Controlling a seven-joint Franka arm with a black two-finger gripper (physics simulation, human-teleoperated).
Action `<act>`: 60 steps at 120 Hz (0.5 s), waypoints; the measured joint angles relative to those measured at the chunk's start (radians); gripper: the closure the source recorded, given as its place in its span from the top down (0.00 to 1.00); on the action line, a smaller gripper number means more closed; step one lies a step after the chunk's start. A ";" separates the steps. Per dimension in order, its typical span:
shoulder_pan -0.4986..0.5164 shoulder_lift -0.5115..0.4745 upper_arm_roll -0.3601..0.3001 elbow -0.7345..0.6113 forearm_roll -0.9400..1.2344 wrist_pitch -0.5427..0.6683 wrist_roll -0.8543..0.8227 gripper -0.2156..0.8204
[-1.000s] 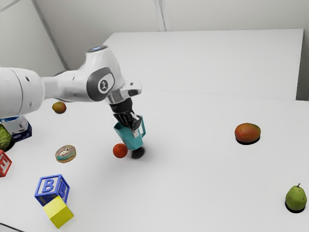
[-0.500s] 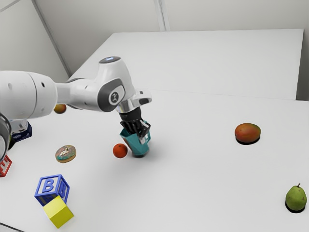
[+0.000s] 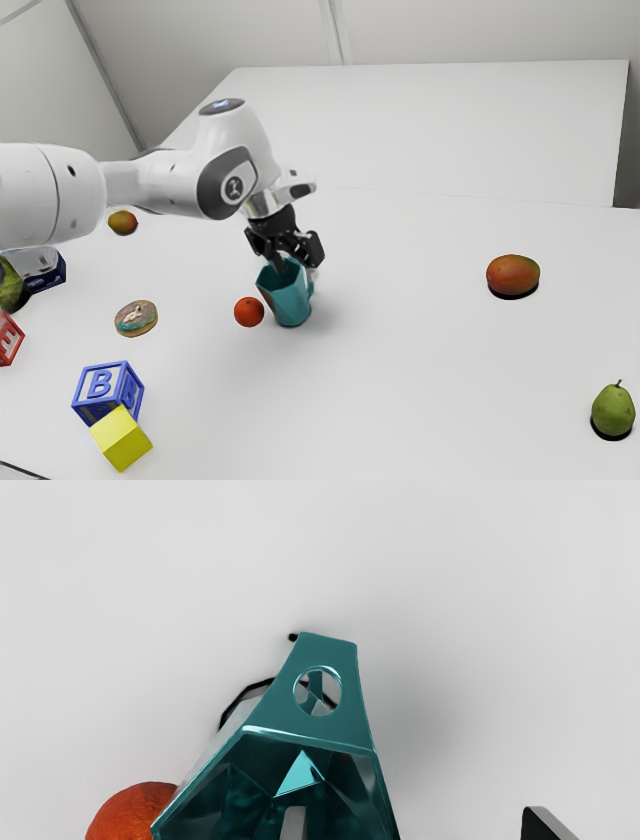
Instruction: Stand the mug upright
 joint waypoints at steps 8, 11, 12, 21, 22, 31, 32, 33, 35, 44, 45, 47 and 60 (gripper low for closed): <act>0.000 -0.025 -0.003 0.042 -0.001 -0.036 -0.004 0.68; 0.000 -0.029 -0.003 0.068 -0.001 -0.056 -0.005 0.69; 0.000 -0.030 -0.004 0.076 -0.001 -0.063 -0.006 0.70; 0.003 -0.029 -0.004 0.160 -0.001 -0.130 -0.009 0.72; 0.004 -0.028 -0.003 0.172 -0.001 -0.138 -0.010 0.73; 0.010 -0.023 0.008 0.268 0.000 -0.219 -0.013 0.75; 0.012 -0.023 0.009 0.279 0.000 -0.228 -0.013 0.75; 0.013 -0.022 0.010 0.291 0.000 -0.238 -0.013 0.75; 0.017 -0.022 0.013 0.312 0.000 -0.256 -0.014 0.75; 0.032 -0.021 0.031 0.384 0.003 -0.326 -0.011 0.76; 0.034 -0.021 0.032 0.391 0.007 -0.333 -0.010 0.77; 0.037 -0.020 0.034 0.404 0.016 -0.345 -0.009 0.77; 0.045 -0.020 0.036 0.477 0.082 -0.405 -0.003 0.78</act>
